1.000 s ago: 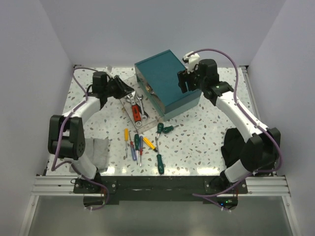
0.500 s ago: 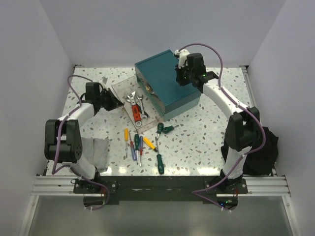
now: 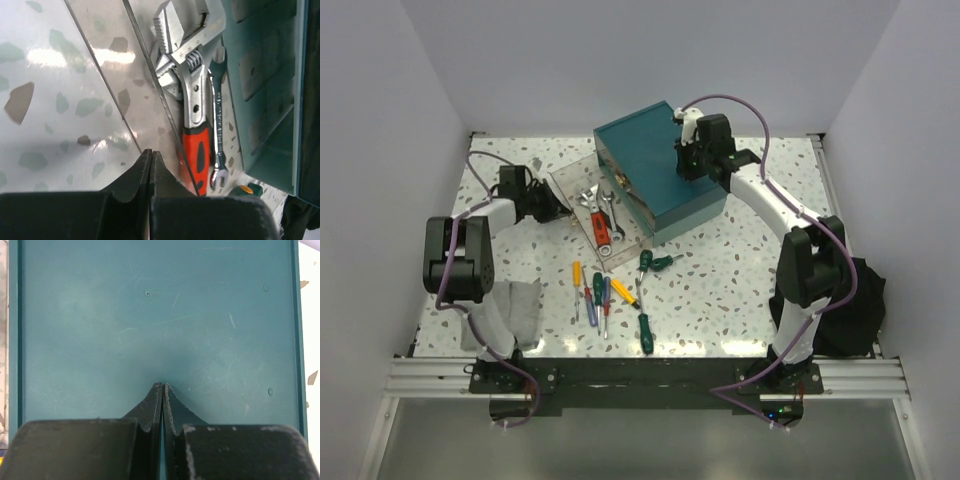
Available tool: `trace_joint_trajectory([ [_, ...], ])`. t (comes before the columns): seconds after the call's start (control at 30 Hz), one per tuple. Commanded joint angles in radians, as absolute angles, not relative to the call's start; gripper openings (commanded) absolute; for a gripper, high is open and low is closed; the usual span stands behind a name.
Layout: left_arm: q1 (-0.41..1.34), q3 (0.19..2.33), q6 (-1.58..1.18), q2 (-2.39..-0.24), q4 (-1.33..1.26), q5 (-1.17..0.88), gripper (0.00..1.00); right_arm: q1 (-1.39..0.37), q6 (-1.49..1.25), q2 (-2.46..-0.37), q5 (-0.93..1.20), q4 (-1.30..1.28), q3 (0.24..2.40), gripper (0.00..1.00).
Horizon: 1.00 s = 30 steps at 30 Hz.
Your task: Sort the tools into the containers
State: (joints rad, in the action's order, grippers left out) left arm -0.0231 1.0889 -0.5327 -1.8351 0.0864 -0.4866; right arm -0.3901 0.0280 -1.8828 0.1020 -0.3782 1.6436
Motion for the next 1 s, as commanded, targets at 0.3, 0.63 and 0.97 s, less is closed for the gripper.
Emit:
trace_joint_trajectory([
  [0.3,0.147,1.227,-0.598,-2.034,-0.096,-0.658,0.02,-0.422,0.011,-1.885,0.121,-0.384,1.592,0.00],
  [0.63,0.222,1.328,-0.780,-2.140,-0.297,-0.698,0.04,-0.434,0.008,-1.847,0.127,-0.370,1.506,0.00],
  [0.97,0.239,1.425,-0.801,-2.189,-0.255,-0.666,0.10,-0.446,-0.006,-1.824,0.046,-0.388,1.589,0.00],
])
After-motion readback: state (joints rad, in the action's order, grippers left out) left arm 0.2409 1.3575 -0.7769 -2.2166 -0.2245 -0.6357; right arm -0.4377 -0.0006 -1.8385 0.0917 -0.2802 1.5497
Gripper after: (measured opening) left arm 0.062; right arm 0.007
